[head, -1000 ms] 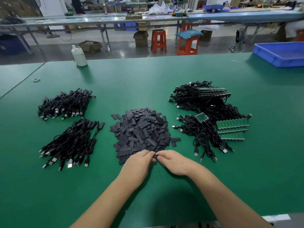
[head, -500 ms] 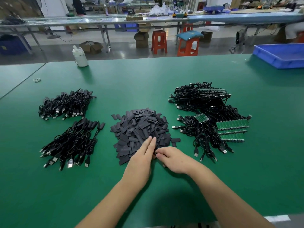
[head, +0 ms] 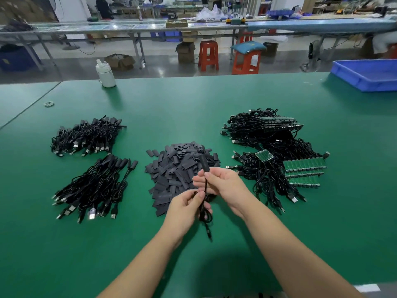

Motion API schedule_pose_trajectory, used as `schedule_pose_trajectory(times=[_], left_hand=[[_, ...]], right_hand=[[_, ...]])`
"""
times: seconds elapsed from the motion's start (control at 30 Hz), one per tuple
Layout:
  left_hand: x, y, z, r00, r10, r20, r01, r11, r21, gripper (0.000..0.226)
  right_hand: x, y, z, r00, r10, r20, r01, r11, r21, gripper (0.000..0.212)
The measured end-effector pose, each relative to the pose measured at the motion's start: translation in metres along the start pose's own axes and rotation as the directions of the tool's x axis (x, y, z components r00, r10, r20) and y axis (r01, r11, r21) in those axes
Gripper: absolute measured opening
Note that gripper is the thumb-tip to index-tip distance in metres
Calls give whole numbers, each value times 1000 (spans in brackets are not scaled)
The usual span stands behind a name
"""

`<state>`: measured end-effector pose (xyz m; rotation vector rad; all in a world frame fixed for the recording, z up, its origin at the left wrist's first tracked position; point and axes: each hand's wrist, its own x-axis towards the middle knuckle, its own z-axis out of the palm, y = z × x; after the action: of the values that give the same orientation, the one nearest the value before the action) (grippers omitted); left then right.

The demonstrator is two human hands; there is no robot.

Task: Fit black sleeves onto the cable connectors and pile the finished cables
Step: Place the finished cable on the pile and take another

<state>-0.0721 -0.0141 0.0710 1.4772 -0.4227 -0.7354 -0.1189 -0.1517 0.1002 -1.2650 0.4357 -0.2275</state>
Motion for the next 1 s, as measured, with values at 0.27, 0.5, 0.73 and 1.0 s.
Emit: schedule_pose_trajectory(times=[0.27, 0.5, 0.73, 1.0], left_hand=[[30, 22, -78, 980, 151, -127, -26, 738, 675, 5], [71, 21, -184, 859, 444, -257, 234, 106, 966, 14], [72, -10, -219, 855, 424, -301, 293, 85, 952, 42], [74, 10, -167, 742, 667, -72, -7, 114, 993, 27]], right_hand=[[7, -2, -19, 999, -33, 6, 22, 502, -865, 27], [17, -9, -83, 842, -451, -297, -189, 270, -944, 24], [23, 0, -123, 826, -290, -484, -435, 218, -873, 43], [26, -1, -129, 728, -121, -675, -380, 748, -543, 41]])
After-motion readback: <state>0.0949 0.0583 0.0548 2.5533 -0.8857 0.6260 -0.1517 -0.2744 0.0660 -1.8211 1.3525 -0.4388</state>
